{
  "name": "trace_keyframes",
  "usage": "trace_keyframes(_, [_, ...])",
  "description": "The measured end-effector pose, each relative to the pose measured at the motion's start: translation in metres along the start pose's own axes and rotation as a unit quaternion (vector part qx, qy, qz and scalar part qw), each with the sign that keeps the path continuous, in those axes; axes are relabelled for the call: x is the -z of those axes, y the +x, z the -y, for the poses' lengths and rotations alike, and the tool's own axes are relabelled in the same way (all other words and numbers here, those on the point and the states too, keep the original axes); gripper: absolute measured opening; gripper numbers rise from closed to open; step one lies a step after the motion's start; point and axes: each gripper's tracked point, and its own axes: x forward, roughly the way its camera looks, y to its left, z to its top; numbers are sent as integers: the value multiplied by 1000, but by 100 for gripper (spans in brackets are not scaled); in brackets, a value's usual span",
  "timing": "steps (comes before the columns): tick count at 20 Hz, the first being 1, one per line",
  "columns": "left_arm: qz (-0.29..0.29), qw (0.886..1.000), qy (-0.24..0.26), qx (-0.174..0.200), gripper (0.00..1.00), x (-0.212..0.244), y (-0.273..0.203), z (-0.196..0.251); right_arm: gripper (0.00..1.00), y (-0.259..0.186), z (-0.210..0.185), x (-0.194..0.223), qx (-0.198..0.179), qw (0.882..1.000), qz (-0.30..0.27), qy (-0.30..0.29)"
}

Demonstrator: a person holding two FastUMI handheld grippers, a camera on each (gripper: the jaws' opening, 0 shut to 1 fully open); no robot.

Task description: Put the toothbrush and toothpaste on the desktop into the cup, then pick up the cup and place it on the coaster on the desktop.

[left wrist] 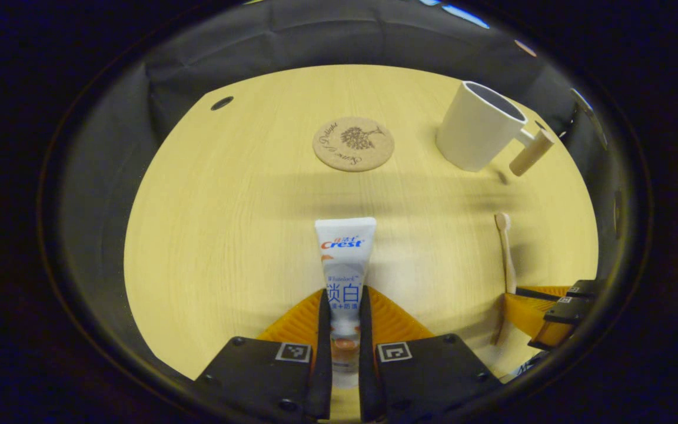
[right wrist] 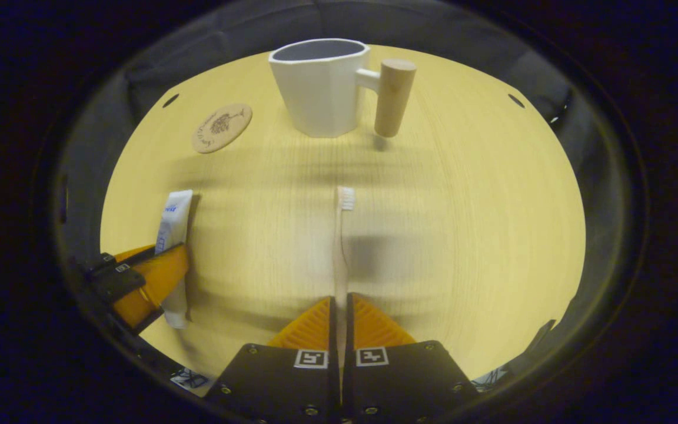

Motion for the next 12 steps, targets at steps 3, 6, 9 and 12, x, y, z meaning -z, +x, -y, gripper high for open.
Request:
trace_keyframes(3, [10, 1000, -7, 9, 19, -1, -2, -1, 3, 0, -1, 2, -12, 1000, 0, 10])
trace_keyframes(6, [10, 1000, -19, 13, 19, 0, -3, -6, 2, -8, -2, -1, -31, 999, 4, 28])
trace_keyframes(9, [5, 999, -34, 6, 19, 6, -5, -11, 2, -27, -2, -9, -42, 998, 25, 40])
trace_keyframes(12, [0, 999, -50, 7, 19, 11, -9, -13, 2, -52, 1, -24, -55, 995, 56, 55])
